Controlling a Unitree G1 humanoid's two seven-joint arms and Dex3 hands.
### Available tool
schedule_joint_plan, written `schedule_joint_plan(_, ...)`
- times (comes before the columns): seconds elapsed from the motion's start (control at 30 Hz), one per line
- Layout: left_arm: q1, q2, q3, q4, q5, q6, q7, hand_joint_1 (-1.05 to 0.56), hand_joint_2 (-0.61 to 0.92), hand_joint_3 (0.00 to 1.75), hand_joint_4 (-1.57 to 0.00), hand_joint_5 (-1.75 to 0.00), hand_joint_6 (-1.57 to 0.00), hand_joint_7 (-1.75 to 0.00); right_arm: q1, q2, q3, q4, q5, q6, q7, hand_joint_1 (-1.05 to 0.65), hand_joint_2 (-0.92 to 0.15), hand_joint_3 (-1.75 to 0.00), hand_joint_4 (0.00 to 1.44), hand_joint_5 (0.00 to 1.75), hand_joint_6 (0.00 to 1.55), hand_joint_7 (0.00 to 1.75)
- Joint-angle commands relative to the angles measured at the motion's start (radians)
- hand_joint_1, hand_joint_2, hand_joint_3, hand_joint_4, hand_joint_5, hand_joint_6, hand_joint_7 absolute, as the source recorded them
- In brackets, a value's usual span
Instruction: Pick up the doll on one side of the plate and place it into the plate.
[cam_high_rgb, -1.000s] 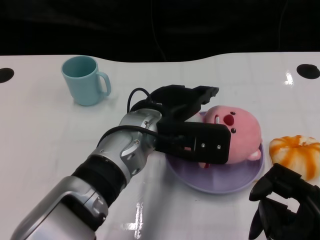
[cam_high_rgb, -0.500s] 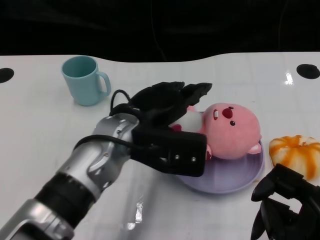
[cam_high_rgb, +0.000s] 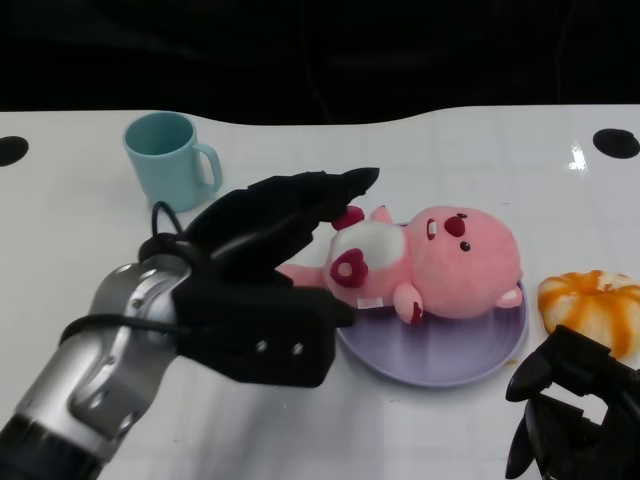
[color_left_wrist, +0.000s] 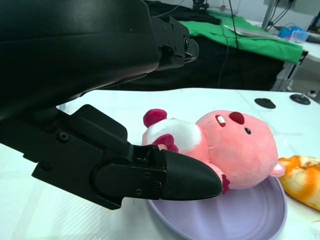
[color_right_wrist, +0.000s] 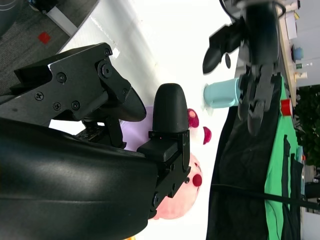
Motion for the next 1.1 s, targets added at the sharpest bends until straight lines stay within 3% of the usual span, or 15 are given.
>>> schedule_joint_plan(0.03, 0.070, 0.045, 0.052, -0.049, -0.038, -0.034, 0.000, -0.94, 0.92, 0.38, -0.12, -0.08, -0.13, -0.06, 0.002, -0.009, 0.000, -0.013, 0.005, 0.011, -0.003, -0.12, -0.67, -1.23, 0.67, 1.75, 0.48, 1.70)
schedule_joint_plan(0.33, 0.263, 0.079, 0.161, -0.059, -0.159, -0.196, 0.045, -0.82, 0.92, 0.35, -0.35, -0.24, -0.30, -0.10, -0.001, -0.007, 0.000, -0.018, 0.010, 0.023, -0.005, -0.12, -0.67, -1.23, 0.66, 1.75, 0.47, 1.71)
schedule_joint_plan(0.43, 0.310, 0.062, 0.190, -0.033, -0.207, -0.256, 0.066, -0.76, 0.92, 0.33, -0.20, -0.74, -0.36, -0.08, -0.004, -0.008, -0.002, -0.018, 0.015, 0.026, -0.002, -0.13, -0.67, -1.22, 0.66, 1.75, 0.46, 1.71)
schedule_joint_plan(0.5, 0.348, 0.041, 0.209, -0.037, -0.254, -0.268, 0.072, -0.67, 0.92, 0.29, -0.20, -0.92, -0.43, -0.11, -0.006, -0.012, 0.000, -0.016, 0.011, 0.022, 0.000, -0.13, -0.67, -1.22, 0.66, 1.75, 0.46, 1.71)
schedule_joint_plan(0.57, 0.379, 0.020, 0.227, -0.041, -0.303, -0.273, 0.070, -0.61, 0.92, 0.27, -0.22, -0.99, -0.48, -0.13, -0.008, -0.013, 0.002, -0.015, 0.007, 0.022, -0.001, -0.13, -0.67, -1.22, 0.66, 1.75, 0.47, 1.71)
schedule_joint_plan(0.63, 0.408, -0.004, 0.245, -0.055, -0.387, -0.250, 0.041, -0.51, 0.92, 0.24, -0.27, -1.04, -0.56, -0.18, -0.010, -0.012, 0.003, -0.014, 0.007, 0.022, -0.001, -0.13, -0.67, -1.22, 0.67, 1.75, 0.47, 1.71)
schedule_joint_plan(0.77, 0.465, -0.045, 0.274, -0.117, -0.555, -0.146, -0.011, -0.27, 0.92, 0.26, -0.60, -1.10, -0.81, -0.33, -0.012, -0.009, 0.006, -0.013, 0.011, 0.022, -0.001, -0.13, -0.67, -1.22, 0.68, 1.75, 0.47, 1.71)
schedule_joint_plan(0.87, 0.497, -0.062, 0.285, -0.176, -0.614, -0.061, -0.020, -0.19, 0.75, 0.63, -0.71, -1.10, -0.83, -0.51, -0.012, -0.007, 0.007, -0.014, 0.013, 0.025, -0.002, -0.13, -0.67, -1.22, 0.68, 1.75, 0.47, 1.71)
schedule_joint_plan(0.9, 0.520, -0.071, 0.289, -0.218, -0.644, 0.003, -0.016, -0.13, 0.67, 0.89, -0.74, -1.24, -0.84, -0.68, -0.013, -0.007, 0.007, -0.015, 0.015, 0.027, -0.002, -0.13, -0.67, -1.22, 0.68, 1.75, 0.47, 1.71)
schedule_joint_plan(0.93, 0.542, -0.079, 0.294, -0.259, -0.679, 0.069, -0.013, -0.10, 0.62, 1.05, -0.75, -1.36, -0.81, -0.84, -0.014, -0.008, 0.006, -0.015, 0.016, 0.027, -0.001, -0.13, -0.67, -1.22, 0.68, 1.75, 0.46, 1.72)
schedule_joint_plan(1.0, 0.570, -0.091, 0.304, -0.319, -0.725, 0.163, -0.006, -0.09, 0.57, 1.23, -0.76, -1.53, -0.79, -1.06, -0.015, -0.010, 0.004, -0.013, 0.017, 0.025, 0.001, -0.13, -0.67, -1.23, 0.67, 1.75, 0.46, 1.72)
schedule_joint_plan(1.1, 0.602, -0.111, 0.320, -0.386, -0.782, 0.278, 0.005, -0.12, 0.50, 1.35, -0.81, -1.71, -0.79, -1.32, -0.015, -0.014, -0.001, -0.008, 0.017, 0.020, 0.006, -0.13, -0.66, -1.23, 0.67, 1.75, 0.47, 1.72)
